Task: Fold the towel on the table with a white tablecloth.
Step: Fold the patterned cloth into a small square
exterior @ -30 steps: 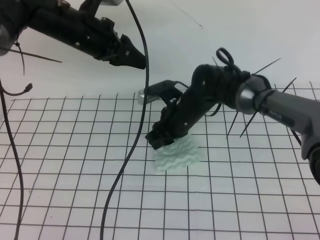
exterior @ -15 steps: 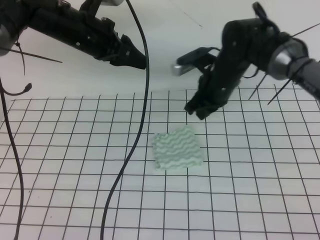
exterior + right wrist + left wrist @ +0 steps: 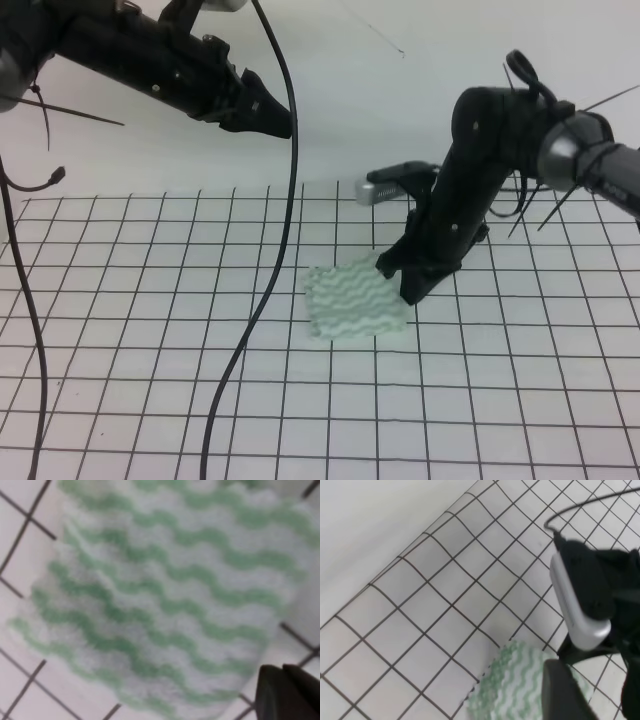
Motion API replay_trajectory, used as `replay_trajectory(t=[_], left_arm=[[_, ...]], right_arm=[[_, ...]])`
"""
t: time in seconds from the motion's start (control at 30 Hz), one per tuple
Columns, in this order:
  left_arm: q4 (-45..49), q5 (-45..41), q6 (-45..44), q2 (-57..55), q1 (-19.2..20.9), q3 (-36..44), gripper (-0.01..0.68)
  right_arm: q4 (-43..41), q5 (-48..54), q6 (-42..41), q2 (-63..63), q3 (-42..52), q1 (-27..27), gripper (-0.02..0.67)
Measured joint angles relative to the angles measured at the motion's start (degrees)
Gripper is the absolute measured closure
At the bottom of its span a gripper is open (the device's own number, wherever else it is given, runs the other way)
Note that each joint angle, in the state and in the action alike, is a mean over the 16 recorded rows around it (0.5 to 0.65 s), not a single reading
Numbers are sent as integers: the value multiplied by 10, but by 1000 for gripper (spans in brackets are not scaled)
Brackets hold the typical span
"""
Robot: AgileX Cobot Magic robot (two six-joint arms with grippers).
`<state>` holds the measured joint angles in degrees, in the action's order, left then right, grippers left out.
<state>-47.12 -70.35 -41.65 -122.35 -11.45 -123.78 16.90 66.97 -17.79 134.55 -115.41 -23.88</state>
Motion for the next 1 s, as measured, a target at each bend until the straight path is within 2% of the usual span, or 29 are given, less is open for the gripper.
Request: replay_trajectory(t=[0.23, 0.67, 0.8, 1.0], left_arm=[[0, 0, 1, 0, 0, 0, 417], [9, 0, 15, 6, 0, 0, 421], [32, 2, 29, 23, 0, 1, 452], [76, 2, 45, 74, -3, 28, 540]], right_arm=[[25, -3, 2, 0, 26, -12, 648], [-27, -42, 28, -35, 29, -13, 648], [-35, -74, 22, -71, 29, -10, 648], [-42, -122, 11, -140, 35, -9, 648]])
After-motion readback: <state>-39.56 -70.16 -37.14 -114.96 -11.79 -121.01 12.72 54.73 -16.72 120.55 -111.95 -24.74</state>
